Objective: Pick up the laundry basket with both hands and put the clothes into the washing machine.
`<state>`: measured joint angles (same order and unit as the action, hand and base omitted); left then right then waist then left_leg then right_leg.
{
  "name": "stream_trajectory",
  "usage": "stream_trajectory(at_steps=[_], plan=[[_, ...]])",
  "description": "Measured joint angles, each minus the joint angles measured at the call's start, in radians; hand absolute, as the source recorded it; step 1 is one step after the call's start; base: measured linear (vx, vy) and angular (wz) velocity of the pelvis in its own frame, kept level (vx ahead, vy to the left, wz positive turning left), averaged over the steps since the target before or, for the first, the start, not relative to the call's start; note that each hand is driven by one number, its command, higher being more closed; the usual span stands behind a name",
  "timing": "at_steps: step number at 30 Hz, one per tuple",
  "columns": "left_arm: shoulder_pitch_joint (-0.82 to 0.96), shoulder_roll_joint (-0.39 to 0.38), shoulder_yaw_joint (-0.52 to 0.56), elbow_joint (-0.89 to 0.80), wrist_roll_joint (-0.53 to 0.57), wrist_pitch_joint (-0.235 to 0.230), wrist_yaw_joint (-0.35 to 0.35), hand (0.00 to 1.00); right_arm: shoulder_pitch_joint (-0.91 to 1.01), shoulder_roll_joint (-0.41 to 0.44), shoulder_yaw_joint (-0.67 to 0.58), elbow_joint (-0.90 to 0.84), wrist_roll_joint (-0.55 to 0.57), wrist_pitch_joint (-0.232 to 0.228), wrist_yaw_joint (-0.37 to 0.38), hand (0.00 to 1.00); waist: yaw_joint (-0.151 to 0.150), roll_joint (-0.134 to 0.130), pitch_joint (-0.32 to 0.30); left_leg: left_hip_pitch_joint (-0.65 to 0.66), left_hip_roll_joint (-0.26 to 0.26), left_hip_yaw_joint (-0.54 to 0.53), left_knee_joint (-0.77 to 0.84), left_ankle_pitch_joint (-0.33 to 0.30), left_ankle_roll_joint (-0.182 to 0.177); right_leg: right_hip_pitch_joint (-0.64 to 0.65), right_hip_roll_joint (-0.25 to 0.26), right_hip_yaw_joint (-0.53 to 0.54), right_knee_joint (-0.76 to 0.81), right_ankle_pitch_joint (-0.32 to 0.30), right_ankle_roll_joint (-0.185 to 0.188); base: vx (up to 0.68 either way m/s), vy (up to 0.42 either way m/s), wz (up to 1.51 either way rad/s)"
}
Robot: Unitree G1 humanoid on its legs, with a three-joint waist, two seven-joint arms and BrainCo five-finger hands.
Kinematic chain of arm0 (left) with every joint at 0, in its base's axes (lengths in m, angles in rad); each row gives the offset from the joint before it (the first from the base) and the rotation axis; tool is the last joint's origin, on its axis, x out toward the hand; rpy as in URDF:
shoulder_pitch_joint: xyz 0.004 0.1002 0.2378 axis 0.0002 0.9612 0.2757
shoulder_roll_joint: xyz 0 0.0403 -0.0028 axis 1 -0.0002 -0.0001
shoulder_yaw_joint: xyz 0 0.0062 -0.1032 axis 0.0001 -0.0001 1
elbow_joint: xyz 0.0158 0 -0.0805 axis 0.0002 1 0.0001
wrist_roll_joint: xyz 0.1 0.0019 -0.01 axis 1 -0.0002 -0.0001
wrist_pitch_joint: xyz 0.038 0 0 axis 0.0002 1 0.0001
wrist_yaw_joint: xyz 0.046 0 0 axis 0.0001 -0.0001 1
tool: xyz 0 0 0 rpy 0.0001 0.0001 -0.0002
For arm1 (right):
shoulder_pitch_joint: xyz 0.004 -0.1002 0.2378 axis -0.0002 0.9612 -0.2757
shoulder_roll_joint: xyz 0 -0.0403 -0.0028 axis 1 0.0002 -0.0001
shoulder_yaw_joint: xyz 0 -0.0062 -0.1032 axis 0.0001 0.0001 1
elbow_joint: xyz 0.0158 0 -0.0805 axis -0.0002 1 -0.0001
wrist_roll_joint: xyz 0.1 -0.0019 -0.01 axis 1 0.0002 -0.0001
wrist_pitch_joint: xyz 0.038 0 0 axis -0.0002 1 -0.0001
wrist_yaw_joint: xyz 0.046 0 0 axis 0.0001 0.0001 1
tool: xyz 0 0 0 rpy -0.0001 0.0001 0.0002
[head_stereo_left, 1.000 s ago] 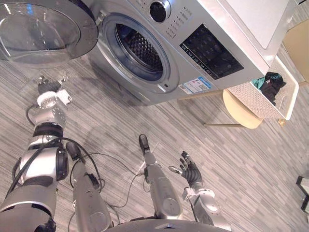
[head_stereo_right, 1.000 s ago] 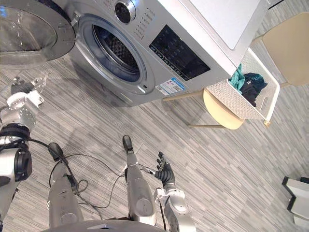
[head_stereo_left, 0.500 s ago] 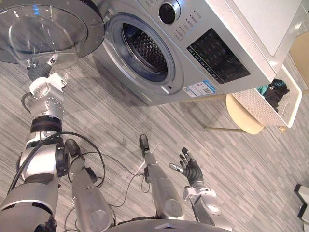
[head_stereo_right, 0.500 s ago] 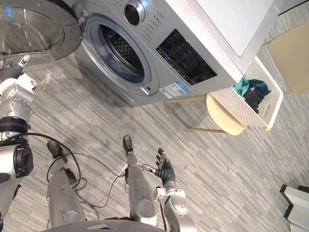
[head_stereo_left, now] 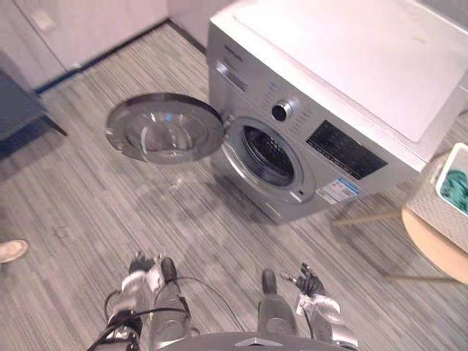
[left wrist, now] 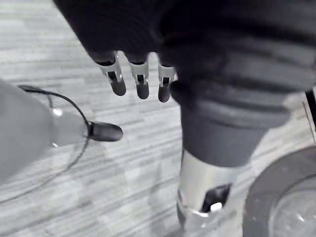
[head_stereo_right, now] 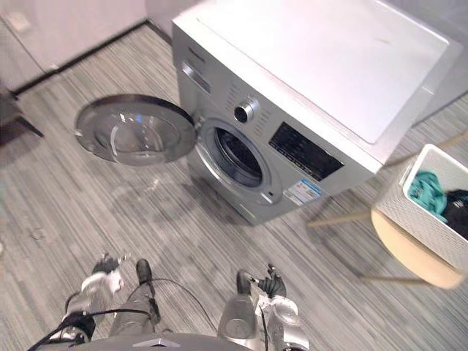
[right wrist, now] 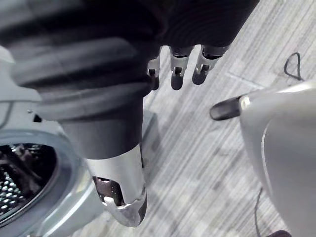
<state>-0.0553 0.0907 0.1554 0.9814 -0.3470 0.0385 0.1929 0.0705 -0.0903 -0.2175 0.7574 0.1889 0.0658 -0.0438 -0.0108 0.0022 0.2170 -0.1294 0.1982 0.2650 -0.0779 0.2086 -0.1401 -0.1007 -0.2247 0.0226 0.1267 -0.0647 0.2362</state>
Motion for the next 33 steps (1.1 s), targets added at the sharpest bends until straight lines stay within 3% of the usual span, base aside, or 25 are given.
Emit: stream_trajectory(at_steps=[3,7,10,11,12,14,15,17,18,19,20,22,24,26,30,33], plan=[[0.082,-0.008,0.022,0.060,0.101,0.010,-0.017,0.00,-0.015,0.000,-0.085,0.164,-0.016,0.008,-0.016,0.00,0.002,0.009,-0.030,0.049,-0.001,-0.048,0.000,-0.010,-0.009,0.078,0.000,-0.046,0.009,-0.034,-0.008,-0.02,-0.021,0.43],[0.157,-0.039,0.192,0.110,0.112,0.020,-0.026,0.00,0.007,-0.002,-0.206,0.287,-0.040,0.028,-0.031,0.00,0.000,0.023,-0.073,0.106,0.002,-0.094,0.000,-0.015,-0.012,0.158,0.005,-0.091,0.038,-0.082,-0.015,-0.03,-0.040,0.33],[0.231,-0.084,0.336,0.128,0.113,0.046,-0.027,0.00,0.028,0.001,-0.271,0.303,-0.070,0.042,-0.030,0.00,0.004,0.038,-0.081,0.096,0.035,-0.108,0.131,-0.087,-0.013,0.209,0.029,-0.089,0.040,-0.097,-0.036,-0.04,-0.072,0.02],[0.257,-0.104,0.398,0.127,0.113,0.056,-0.029,0.00,0.041,-0.002,-0.277,0.300,-0.080,0.047,-0.030,0.00,0.014,0.047,-0.087,0.069,0.066,-0.105,0.222,-0.128,0.011,0.210,0.049,-0.083,0.055,-0.107,-0.056,-0.06,-0.091,-0.28],[0.282,-0.115,0.431,0.128,0.113,0.069,-0.029,0.00,0.040,-0.002,-0.277,0.294,-0.080,0.047,-0.031,0.00,0.021,0.044,-0.089,0.053,0.081,-0.105,0.294,-0.167,0.067,0.210,0.060,-0.073,0.071,-0.111,-0.060,-0.06,-0.082,-0.30],[0.293,-0.134,0.438,0.128,0.113,0.079,-0.033,0.00,0.047,-0.002,-0.274,0.285,-0.080,0.048,-0.032,0.00,0.035,0.053,-0.091,0.037,0.081,-0.107,0.370,-0.210,0.133,0.206,0.061,-0.052,0.091,-0.118,-0.064,-0.05,-0.016,-0.30],[0.287,-0.161,0.471,0.125,0.112,0.078,-0.034,0.00,0.041,-0.010,-0.274,0.272,-0.078,0.047,-0.034,0.00,0.043,0.070,-0.091,0.003,0.059,-0.135,0.493,-0.280,0.094,0.189,0.056,-0.024,0.112,-0.115,-0.067,-0.07,0.041,-0.43],[0.285,-0.172,0.473,0.124,0.108,0.073,-0.034,0.00,0.029,-0.008,-0.277,0.262,-0.073,0.046,-0.033,0.00,0.048,0.077,-0.095,-0.011,-0.012,-0.187,0.592,-0.370,0.028,0.163,0.045,0.017,0.135,-0.119,-0.058,-0.08,0.149,-0.57],[0.284,-0.172,0.459,0.121,0.105,0.070,-0.034,0.00,0.026,0.004,-0.274,0.235,-0.067,0.045,-0.032,0.00,0.053,0.076,-0.099,-0.007,-0.050,-0.213,0.602,-0.442,0.045,0.144,0.042,0.062,0.145,-0.120,-0.056,-0.07,0.200,-0.76],[0.288,-0.158,0.445,0.116,0.104,0.068,-0.034,0.00,0.027,0.013,-0.266,0.221,-0.067,0.045,-0.032,0.00,0.055,0.078,-0.111,-0.001,-0.059,-0.188,0.578,-0.443,0.051,0.136,0.038,0.098,0.131,-0.118,-0.073,-0.05,0.170,-0.73],[0.289,-0.136,0.424,0.098,0.107,0.066,-0.034,0.00,0.034,0.042,-0.250,0.197,-0.058,0.044,-0.031,0.00,0.048,0.043,-0.128,0.015,-0.079,-0.171,0.527,-0.431,0.067,0.136,0.034,0.114,0.096,-0.106,-0.103,-0.04,0.153,-0.44],[0.275,-0.125,0.403,0.052,0.109,0.047,-0.034,0.00,0.030,0.080,-0.224,0.193,-0.057,0.037,-0.031,0.00,0.046,0.008,-0.147,0.060,-0.084,-0.137,0.411,-0.384,0.074,0.134,0.038,0.120,0.067,-0.076,-0.139,0.00,0.045,-0.35],[0.252,-0.125,0.383,0.028,0.116,0.037,-0.034,0.00,0.020,0.095,-0.194,0.189,-0.057,0.029,-0.031,0.00,0.039,0.004,-0.154,0.107,-0.093,-0.121,0.300,-0.344,0.066,0.138,0.065,0.087,0.035,-0.057,-0.166,0.00,-0.030,-0.22],[0.223,-0.121,0.327,0.023,0.136,0.036,-0.033,0.00,0.044,0.096,-0.188,0.172,-0.046,0.024,-0.032,0.00,0.032,0.003,-0.183,0.149,-0.116,-0.122,0.149,-0.261,0.063,0.131,0.057,0.072,-0.005,-0.055,-0.162,0.04,-0.028,0.11],[0.160,-0.135,0.228,0.025,0.153,0.037,-0.035,0.00,0.058,0.086,-0.187,0.156,-0.028,0.015,-0.032,0.00,0.016,0.013,-0.181,0.178,-0.110,-0.122,0.061,-0.217,0.053,0.089,0.079,0.076,0.027,-0.057,-0.161,0.08,-0.066,0.05],[0.109,-0.117,0.217,0.025,0.158,0.039,-0.045,0.00,0.039,0.092,-0.163,0.149,-0.018,0.015,-0.034,0.00,0.011,-0.016,-0.157,0.145,-0.080,-0.060,0.099,-0.206,0.037,-0.049,0.118,0.134,0.172,-0.065,-0.142,0.02,-0.111,-1.00]])
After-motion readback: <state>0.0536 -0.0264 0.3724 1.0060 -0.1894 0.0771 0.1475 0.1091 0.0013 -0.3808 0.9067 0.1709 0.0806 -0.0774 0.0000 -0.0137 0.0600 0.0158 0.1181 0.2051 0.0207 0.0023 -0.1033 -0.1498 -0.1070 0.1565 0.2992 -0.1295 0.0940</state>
